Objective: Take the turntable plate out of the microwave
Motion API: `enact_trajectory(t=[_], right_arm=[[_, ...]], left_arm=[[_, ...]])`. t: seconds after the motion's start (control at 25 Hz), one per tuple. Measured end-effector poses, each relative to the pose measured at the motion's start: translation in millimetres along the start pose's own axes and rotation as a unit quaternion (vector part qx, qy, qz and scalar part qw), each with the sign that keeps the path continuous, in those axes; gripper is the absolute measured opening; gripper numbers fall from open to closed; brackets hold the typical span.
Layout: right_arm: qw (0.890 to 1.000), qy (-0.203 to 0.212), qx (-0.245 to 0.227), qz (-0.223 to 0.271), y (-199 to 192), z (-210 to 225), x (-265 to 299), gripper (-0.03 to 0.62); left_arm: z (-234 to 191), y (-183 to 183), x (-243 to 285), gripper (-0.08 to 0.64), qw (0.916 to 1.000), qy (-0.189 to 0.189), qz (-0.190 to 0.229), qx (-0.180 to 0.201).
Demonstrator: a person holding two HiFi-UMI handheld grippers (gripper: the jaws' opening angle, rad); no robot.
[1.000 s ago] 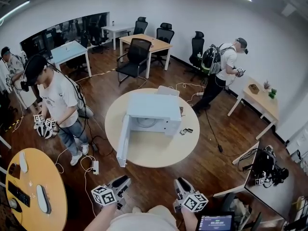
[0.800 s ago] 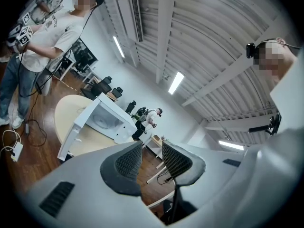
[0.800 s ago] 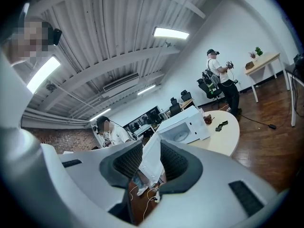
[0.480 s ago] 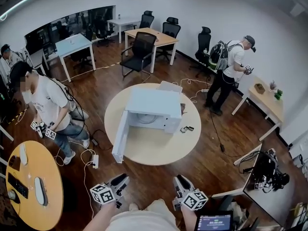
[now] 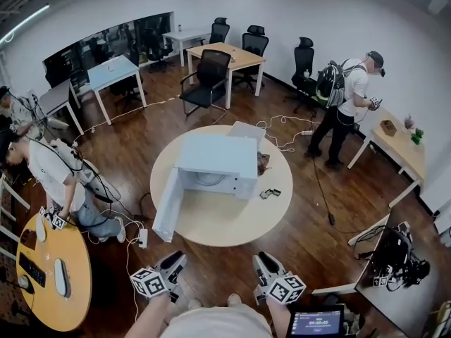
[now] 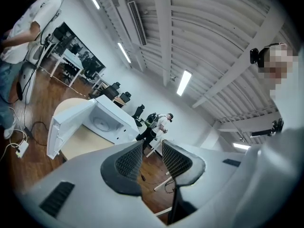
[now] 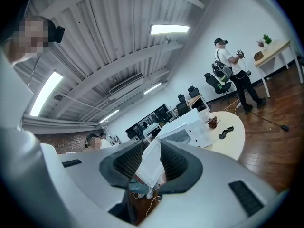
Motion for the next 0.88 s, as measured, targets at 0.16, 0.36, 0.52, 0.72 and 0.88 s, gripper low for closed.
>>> enact_trajectory(t=[0.16, 0.36, 0.52, 0.72, 0.88], right_arm=[[1.0, 0.007, 0.0, -0.008, 16.4, 21.3, -7.2, 0.109], [1.0, 0.018, -0.006, -0.013, 33.1, 46.6, -20.3, 0.109], [1.0, 0.019, -0.011, -0.018, 50.4, 58.9, -30.0, 0.109], [0.999, 0.023, -0.013, -0.025, 61.8, 72.0, -39.0, 0.109], [0.999, 0.027, -0.015, -0.028, 65.8, 77.9, -40.0, 0.109]], left_arm=[[13.9, -5.1, 24.0, 0.135, 0.9999, 0.01, 0.004, -0.002], [25.3, -20.0, 44.4, 0.135, 0.9996, 0.022, 0.014, -0.006], [35.3, -26.0, 56.4, 0.135, 0.9993, 0.034, 0.015, -0.005], [46.5, -29.0, 60.9, 0.135, 0.9987, 0.046, 0.022, -0.002], [50.8, -30.4, 59.4, 0.135, 0.9982, 0.054, 0.025, 0.0]])
Point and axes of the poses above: the fingertips, and each gripper's own axes: x forward along the fingers, z to its right, y out of its top, the point moved 1 cm from there along -x, backward along the fingers, and after that the axes turned 7 degrees about x, right-handed, at the moved point
